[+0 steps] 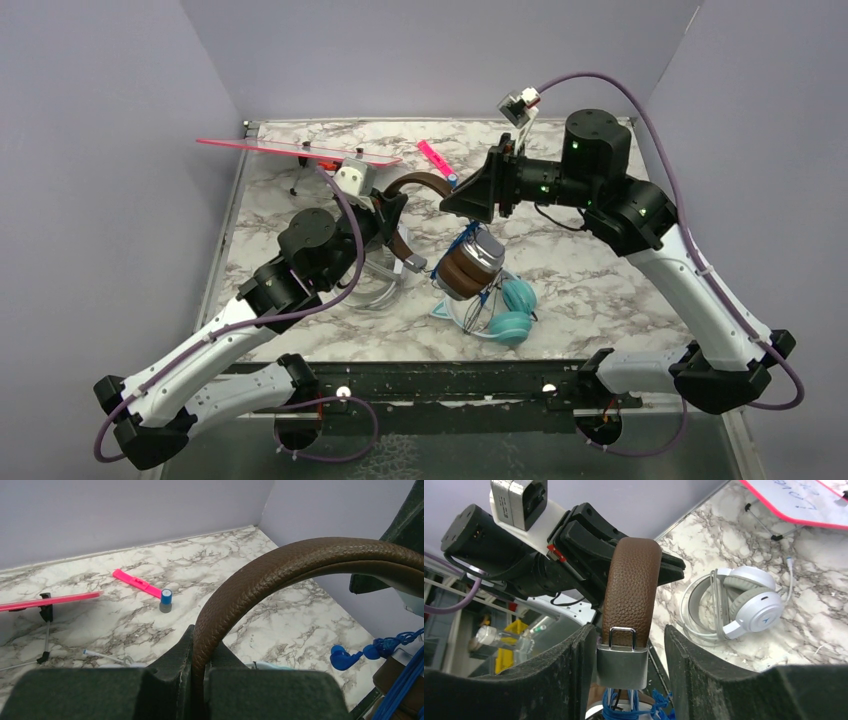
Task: Wrap the headphones
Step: Place the headphones at the center of the board.
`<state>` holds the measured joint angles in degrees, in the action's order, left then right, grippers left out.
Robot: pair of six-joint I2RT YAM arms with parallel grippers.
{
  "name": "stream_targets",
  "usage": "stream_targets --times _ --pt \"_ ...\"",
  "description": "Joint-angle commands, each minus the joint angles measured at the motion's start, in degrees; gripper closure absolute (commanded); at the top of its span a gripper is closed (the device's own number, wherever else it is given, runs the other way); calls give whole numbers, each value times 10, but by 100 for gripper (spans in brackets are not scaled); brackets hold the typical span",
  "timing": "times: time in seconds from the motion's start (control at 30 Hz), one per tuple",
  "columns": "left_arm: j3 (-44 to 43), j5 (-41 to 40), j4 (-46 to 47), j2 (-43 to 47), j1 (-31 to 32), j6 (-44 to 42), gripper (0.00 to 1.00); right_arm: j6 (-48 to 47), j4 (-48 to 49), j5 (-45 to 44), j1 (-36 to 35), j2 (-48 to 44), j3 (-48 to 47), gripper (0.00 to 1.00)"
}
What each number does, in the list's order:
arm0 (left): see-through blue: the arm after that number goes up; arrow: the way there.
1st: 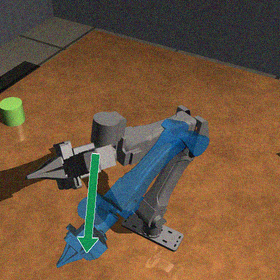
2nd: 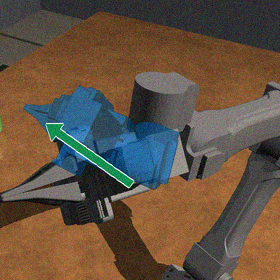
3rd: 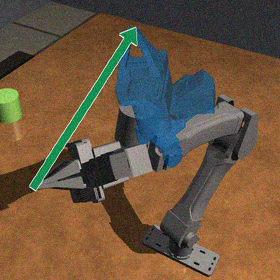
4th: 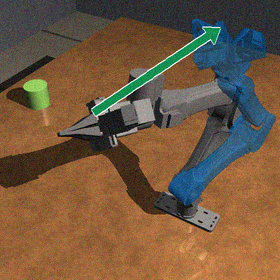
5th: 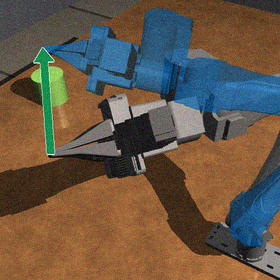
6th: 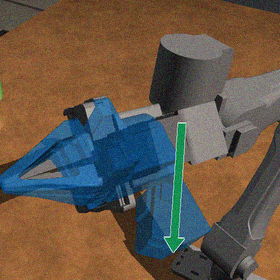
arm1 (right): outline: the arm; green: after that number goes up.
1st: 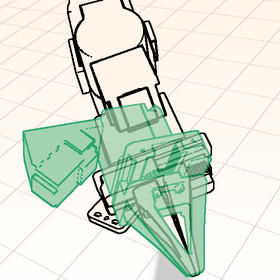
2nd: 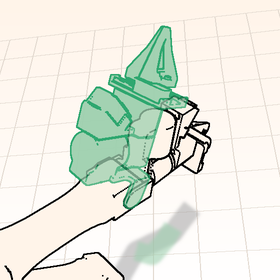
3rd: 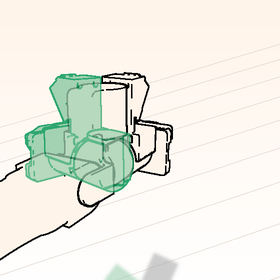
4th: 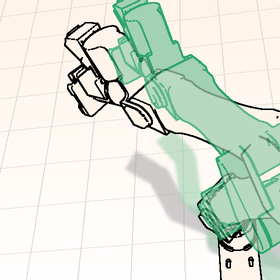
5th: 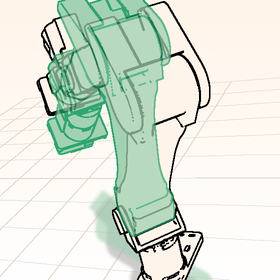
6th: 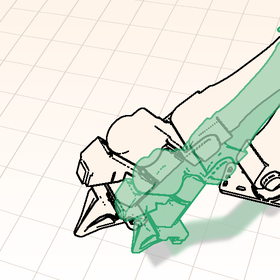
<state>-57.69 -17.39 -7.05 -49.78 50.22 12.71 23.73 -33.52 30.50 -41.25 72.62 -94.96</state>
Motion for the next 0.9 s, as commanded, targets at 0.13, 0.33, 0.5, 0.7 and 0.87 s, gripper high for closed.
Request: stream_targets --times 0.13,0.33,0.5,0.7,0.87 --pt "-13 -7 23 -1 -1 12 100 0 42 -4 0 -4 24 59" --pt "-22 -14 13 -8 -1 12 100 -13 40 1 0 2 28 44" --pt "-23 -16 13 -9 -1 12 100 -17 47 5 0 2 34 44" --pt "-27 -12 17 -10 -1 19 100 -30 38 -11 0 4 44 40" --pt "-31 -12 16 -10 -1 21 100 -31 43 -19 0 1 55 53"
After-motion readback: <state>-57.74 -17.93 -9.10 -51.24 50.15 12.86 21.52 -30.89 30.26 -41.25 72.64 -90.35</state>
